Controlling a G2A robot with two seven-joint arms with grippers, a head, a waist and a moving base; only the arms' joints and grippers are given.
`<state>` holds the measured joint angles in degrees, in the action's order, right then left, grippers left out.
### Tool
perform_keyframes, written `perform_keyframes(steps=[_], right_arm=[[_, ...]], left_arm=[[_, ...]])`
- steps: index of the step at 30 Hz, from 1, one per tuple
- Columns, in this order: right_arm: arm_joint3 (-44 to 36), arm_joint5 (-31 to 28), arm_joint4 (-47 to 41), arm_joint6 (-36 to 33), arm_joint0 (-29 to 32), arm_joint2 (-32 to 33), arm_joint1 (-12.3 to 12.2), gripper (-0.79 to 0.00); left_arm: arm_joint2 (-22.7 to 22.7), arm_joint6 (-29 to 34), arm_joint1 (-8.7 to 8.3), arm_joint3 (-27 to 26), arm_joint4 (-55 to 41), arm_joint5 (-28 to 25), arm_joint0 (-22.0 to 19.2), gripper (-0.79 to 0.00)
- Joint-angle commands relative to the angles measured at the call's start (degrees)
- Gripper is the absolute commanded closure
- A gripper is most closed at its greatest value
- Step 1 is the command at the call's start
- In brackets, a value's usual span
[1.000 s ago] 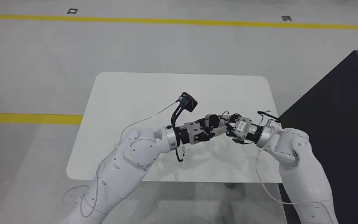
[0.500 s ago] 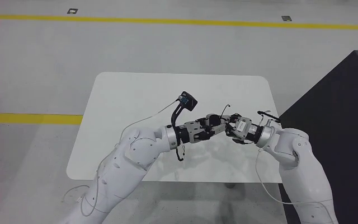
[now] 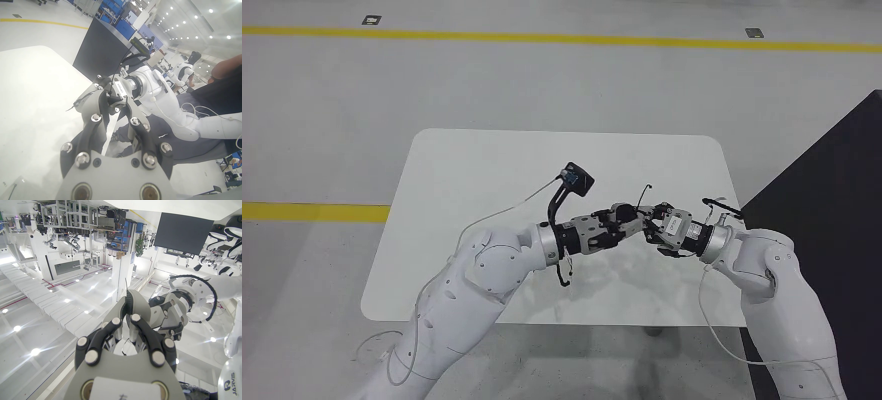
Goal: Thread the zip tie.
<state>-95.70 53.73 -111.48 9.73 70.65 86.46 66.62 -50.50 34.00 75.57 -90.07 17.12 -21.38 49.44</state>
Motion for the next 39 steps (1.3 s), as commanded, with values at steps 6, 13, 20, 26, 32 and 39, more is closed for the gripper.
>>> perform_keyframes(steps=[6,13,20,26,32,39], right_arm=[[0.0,0.0,0.0,0.0,0.0,0.0,0.0,0.0],[0.0,0.0,0.0,0.0,0.0,0.0,0.0,0.0],[0.0,0.0,0.0,0.0,0.0,0.0,0.0,0.0],[0.0,0.0,0.0,0.0,0.0,0.0,0.0,0.0],[0.0,0.0,0.0,0.0,0.0,0.0,0.0,0.0],[0.0,0.0,0.0,0.0,0.0,0.0,0.0,0.0]], left_arm=[[-0.2,0.4,0.12,0.2,-0.9,-0.4,0.0,-0.04],[-0.3,1.0,0.17,0.5,-0.9,-0.3,0.2,0.0],[-0.8,1.1,0.11,0.9,-0.8,-0.2,0.8,-0.188],[-1.3,1.2,0.12,1.4,-1.2,0.7,1.0,-0.185],[-0.9,1.4,0.38,1.0,-1.3,0.8,0.3,-0.188],[-0.9,1.4,0.55,0.8,-1.9,0.9,0.0,-0.166]])
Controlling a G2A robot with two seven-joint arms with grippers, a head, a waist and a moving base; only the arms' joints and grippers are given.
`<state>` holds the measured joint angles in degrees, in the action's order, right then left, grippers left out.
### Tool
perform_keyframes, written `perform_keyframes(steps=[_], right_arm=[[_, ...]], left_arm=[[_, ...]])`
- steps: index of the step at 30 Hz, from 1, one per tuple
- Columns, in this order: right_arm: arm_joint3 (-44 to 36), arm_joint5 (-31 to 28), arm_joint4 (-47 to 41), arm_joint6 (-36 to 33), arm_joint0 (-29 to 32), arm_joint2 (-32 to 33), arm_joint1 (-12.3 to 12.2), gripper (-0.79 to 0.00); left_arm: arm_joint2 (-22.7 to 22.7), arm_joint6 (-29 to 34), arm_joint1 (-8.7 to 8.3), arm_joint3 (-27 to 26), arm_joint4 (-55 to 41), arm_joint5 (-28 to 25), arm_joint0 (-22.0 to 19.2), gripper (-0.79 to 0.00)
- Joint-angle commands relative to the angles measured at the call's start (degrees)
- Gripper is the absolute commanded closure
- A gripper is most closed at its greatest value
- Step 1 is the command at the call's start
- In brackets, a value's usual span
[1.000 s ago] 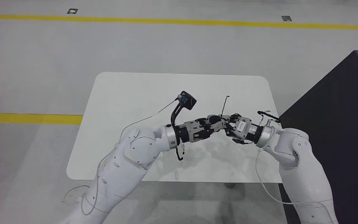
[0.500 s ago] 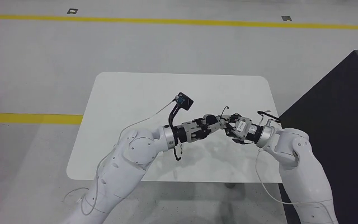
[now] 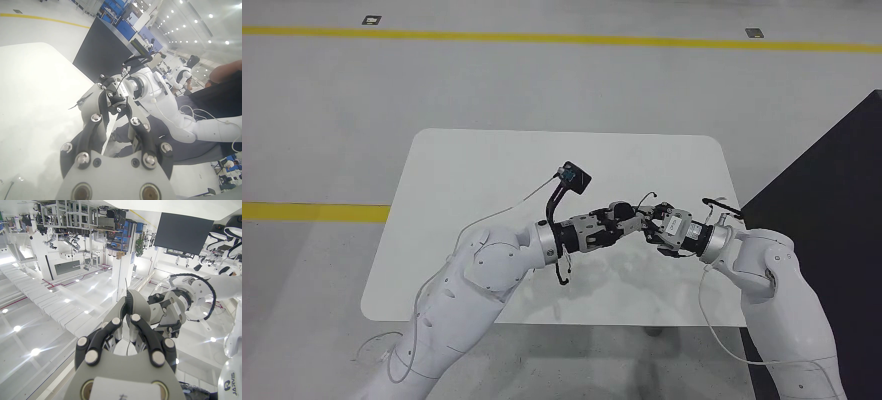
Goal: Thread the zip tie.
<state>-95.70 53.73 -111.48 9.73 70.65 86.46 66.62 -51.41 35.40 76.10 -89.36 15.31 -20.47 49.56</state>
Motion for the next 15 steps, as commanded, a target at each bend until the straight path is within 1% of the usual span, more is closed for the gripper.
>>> perform_keyframes(steps=[1,4,5,7,10,15], right_arm=[[0.0,0.0,0.0,0.0,0.0,0.0,0.0,0.0],[0.0,0.0,0.0,0.0,0.0,0.0,0.0,0.0],[0.0,0.0,0.0,0.0,0.0,0.0,0.0,0.0],[0.0,0.0,0.0,0.0,0.0,0.0,0.0,0.0],[0.0,0.0,0.0,0.0,0.0,0.0,0.0,0.0],[0.0,0.0,0.0,0.0,0.0,0.0,0.0,0.0]], left_arm=[[0.0,0.0,0.06,0.1,-0.1,0.0,-0.1,-0.16],[0.0,-0.1,0.14,0.3,-0.1,0.0,-0.3,-0.139],[0.0,-0.1,0.16,0.4,-0.2,0.0,-0.4,-0.102],[0.0,-0.2,0.21,0.5,-0.2,0.1,-0.4,-0.055],[0.0,-0.1,0.26,0.6,-0.2,0.1,-0.4,-0.006],[-0.1,-0.1,0.33,0.6,-0.3,0.1,-0.4,0.0]])
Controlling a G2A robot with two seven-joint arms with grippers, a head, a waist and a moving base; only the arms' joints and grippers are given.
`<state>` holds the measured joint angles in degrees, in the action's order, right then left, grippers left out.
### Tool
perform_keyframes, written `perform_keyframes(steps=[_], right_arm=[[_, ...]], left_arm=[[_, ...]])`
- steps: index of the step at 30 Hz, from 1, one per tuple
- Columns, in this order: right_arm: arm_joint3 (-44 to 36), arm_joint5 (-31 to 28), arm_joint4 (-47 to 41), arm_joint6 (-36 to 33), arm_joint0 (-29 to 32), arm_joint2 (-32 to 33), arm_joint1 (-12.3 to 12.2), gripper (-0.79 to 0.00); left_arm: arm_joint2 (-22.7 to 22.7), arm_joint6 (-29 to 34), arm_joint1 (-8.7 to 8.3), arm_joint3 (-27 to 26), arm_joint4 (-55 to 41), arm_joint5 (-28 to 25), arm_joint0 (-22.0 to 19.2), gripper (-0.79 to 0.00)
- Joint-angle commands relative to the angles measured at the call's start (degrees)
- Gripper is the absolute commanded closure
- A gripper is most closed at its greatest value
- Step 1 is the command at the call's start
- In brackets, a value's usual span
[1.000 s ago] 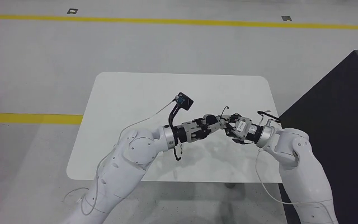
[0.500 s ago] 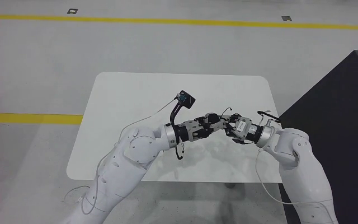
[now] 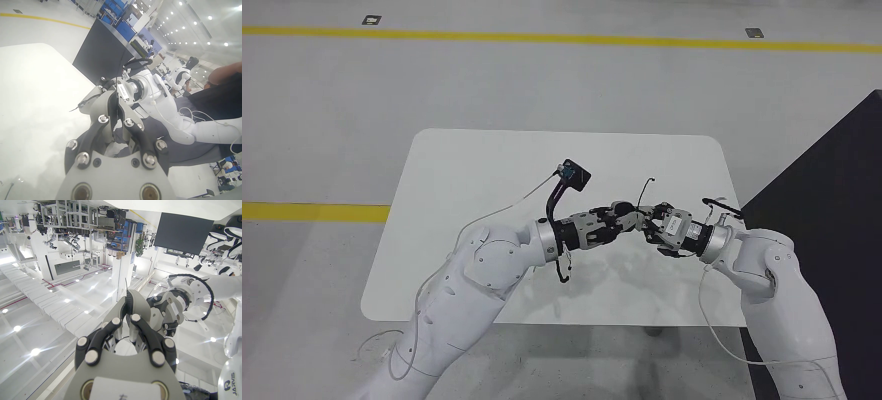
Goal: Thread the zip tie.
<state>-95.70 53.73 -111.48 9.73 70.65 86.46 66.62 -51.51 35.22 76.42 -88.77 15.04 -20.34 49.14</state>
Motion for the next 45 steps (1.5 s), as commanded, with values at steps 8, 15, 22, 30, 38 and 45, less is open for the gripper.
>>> perform_keyframes(steps=[8,15,22,30,38,45], right_arm=[[-0.5,-1.4,0.2,-0.7,0.4,0.0,0.0,0.0],[-1.5,-2.4,0.6,-2.4,1.0,0.8,-0.3,0.0],[-2.4,-2.3,0.5,-3.2,1.4,1.1,-0.6,0.0],[-3.2,-2.3,1.0,-4.9,1.9,1.5,-1.0,0.0],[-3.9,-1.6,1.5,-6.5,2.7,1.8,-1.3,0.0],[-4.7,-1.0,1.4,-8.7,3.6,2.5,-1.6,0.0]], left_arm=[[0.1,0.5,0.12,0.3,0.1,0.0,0.1,0.0],[0.1,0.8,0.19,0.7,0.0,0.1,0.1,0.0],[0.0,1.2,0.21,0.9,0.6,0.3,0.2,0.0],[0.1,1.3,0.23,0.8,2.0,0.7,0.5,0.0],[0.0,1.5,0.26,1.2,2.4,1.6,0.7,0.0],[-0.2,1.8,0.28,1.4,2.3,1.9,0.9,0.0]])
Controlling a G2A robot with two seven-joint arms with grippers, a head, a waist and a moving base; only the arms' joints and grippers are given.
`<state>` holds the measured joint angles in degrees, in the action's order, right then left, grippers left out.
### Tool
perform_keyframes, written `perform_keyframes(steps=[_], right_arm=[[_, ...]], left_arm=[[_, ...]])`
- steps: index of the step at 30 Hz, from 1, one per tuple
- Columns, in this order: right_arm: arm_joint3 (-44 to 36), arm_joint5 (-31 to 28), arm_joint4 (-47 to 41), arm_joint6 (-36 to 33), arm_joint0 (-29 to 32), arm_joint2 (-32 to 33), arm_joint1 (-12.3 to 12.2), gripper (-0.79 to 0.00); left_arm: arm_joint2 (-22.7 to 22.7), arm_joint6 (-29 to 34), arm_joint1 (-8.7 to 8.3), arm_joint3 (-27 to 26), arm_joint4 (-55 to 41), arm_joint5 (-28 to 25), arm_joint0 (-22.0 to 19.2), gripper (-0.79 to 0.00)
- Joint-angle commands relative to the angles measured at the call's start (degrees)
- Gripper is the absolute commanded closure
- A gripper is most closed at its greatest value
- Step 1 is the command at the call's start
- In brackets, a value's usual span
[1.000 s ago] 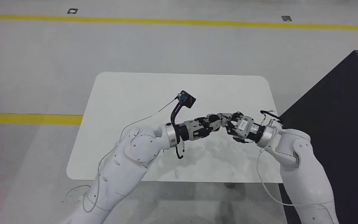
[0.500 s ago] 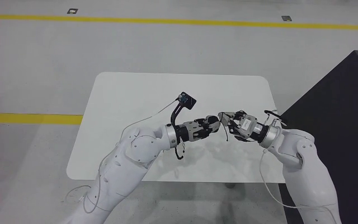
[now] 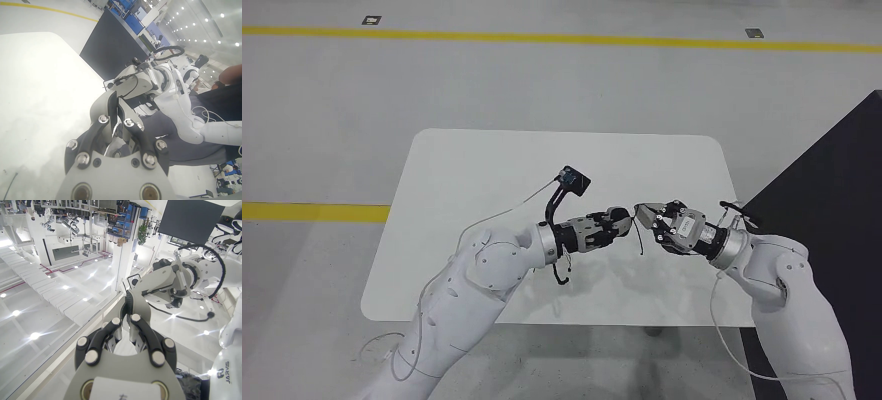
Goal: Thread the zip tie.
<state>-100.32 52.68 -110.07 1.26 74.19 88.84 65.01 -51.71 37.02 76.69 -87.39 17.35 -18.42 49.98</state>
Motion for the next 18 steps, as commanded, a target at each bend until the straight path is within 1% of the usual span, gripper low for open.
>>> perform_keyframes(steps=[1,5,11,17,18], right_arm=[[-0.4,0.1,0.1,-0.5,0.2,0.2,-0.1,0.0],[-0.5,-1.0,1.6,-0.7,0.2,0.5,-0.2,0.0],[1.5,-4.5,4.1,-1.6,-1.3,1.3,-0.4,0.0],[2.5,-4.6,5.2,-2.0,-2.3,2.7,-0.7,0.0],[2.5,-4.6,5.2,-2.0,-2.3,2.7,-0.7,-0.022]], left_arm=[[-0.1,-0.1,0.01,0.0,-0.1,0.1,0.0,0.0],[-0.3,0.1,0.04,-0.2,-1.1,-0.3,0.1,0.0],[-1.4,0.9,-0.09,-0.6,-3.9,-1.5,0.5,0.0],[-2.5,1.8,-0.24,-0.5,-7.3,-1.6,1.1,0.0],[-2.7,2.3,-0.25,-0.5,-8.5,-1.5,1.1,0.0]])
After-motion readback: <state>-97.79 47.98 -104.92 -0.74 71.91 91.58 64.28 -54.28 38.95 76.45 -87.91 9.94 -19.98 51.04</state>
